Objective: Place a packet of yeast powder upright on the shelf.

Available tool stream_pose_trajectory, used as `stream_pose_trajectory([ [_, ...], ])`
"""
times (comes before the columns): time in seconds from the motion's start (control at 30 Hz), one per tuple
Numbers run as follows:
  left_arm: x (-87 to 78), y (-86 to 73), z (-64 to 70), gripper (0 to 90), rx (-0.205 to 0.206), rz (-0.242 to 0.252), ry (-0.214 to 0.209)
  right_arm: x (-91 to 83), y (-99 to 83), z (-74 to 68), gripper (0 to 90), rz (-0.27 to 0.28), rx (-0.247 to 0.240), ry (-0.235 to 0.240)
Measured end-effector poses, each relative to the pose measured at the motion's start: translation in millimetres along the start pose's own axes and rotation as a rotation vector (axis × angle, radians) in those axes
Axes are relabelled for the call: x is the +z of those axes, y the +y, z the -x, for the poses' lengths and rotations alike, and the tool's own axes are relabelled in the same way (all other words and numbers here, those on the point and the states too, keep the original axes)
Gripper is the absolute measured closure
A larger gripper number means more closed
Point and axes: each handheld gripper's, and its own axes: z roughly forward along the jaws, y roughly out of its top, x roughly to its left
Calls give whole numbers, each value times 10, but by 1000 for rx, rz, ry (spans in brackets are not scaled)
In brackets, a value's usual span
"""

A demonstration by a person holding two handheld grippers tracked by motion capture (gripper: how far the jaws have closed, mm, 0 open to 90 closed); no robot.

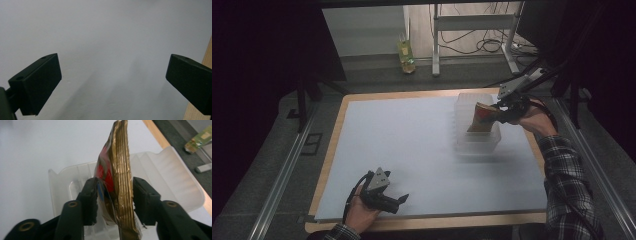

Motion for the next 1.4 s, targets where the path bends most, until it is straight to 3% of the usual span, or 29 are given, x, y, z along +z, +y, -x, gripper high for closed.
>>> stream_pose_trajectory([
  [0.2, 10, 1, 6, 1, 4, -4, 0, -70, 22, -79, 347, 16, 64, -43],
  [0.43, 19, 2, 12, 1, 6, -9, -3, -136, -56, -178, 137, 15, 186, -108],
  [0.53, 25, 4, 15, 1, 6, -10, -4, -196, -118, -239, 60, 19, 214, -123],
  [0.7, 31, 6, 23, 1, 8, -11, -5, -263, -234, -375, 34, 8, 240, -164],
  [0.83, 34, 6, 25, 1, 8, -11, -5, -309, -335, -500, 29, 43, 295, -177],
  [1.17, 26, 4, 27, 0, 6, -3, -6, -254, -540, -860, 7, 117, 343, -140],
  [1.4, 17, 1, 20, 0, 3, 3, -5, -229, -626, -1094, 0, 130, 369, -129],
])
